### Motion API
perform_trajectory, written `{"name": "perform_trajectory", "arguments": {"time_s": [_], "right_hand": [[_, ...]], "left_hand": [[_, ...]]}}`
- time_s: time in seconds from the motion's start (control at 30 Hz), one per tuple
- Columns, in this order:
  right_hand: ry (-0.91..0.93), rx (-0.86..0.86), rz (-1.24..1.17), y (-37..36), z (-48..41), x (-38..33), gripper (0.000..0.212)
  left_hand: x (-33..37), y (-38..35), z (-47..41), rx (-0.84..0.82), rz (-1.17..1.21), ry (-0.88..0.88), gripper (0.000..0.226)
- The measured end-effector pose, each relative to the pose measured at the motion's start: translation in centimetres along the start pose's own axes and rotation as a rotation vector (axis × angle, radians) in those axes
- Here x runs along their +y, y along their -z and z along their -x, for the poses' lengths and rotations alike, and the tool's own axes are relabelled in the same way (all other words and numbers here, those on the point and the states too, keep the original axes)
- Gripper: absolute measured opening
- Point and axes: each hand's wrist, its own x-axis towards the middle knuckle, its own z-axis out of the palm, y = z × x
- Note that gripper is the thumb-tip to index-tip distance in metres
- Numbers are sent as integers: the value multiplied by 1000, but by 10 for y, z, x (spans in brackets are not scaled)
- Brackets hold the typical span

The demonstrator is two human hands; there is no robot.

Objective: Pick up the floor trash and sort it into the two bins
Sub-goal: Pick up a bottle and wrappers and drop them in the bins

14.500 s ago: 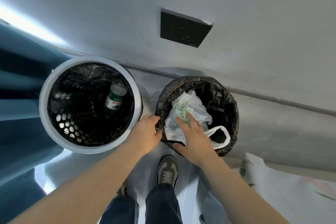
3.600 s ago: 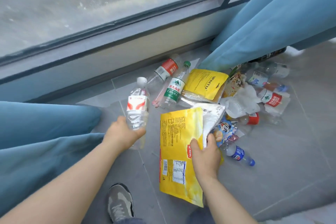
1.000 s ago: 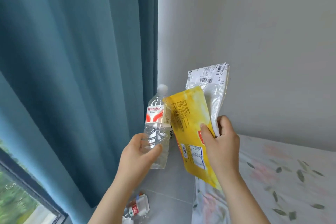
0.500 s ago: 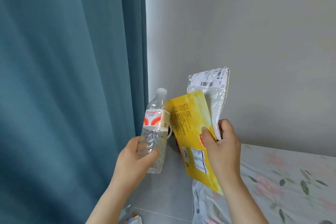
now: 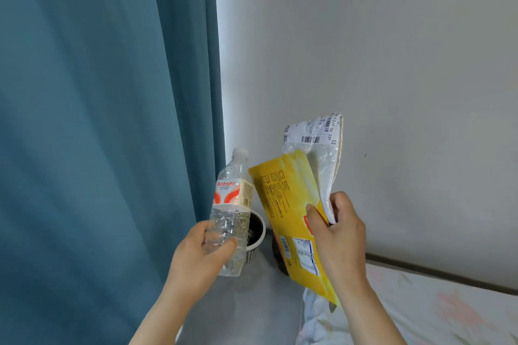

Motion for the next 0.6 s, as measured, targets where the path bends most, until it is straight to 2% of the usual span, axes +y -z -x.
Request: {"name": "perform_trajectory", "arguments": {"time_s": [0.27, 0.4, 0.53, 0.6], "right_hand": [[-67, -71, -11, -43, -63, 32, 21], [-71, -74, -6, -74, -100, 45, 24], [-116, -100, 39, -111, -136, 56, 19], [-131, -109, 78, -130, -154, 61, 17]], "left_hand": [[0, -19, -71, -15, -23, 66, 39], [-7, -26, -124, -20, -21, 90, 38], [-14, -27, -185, -34, -21, 107, 48], [-16, -27, -215, -39, -14, 107, 42]]}}
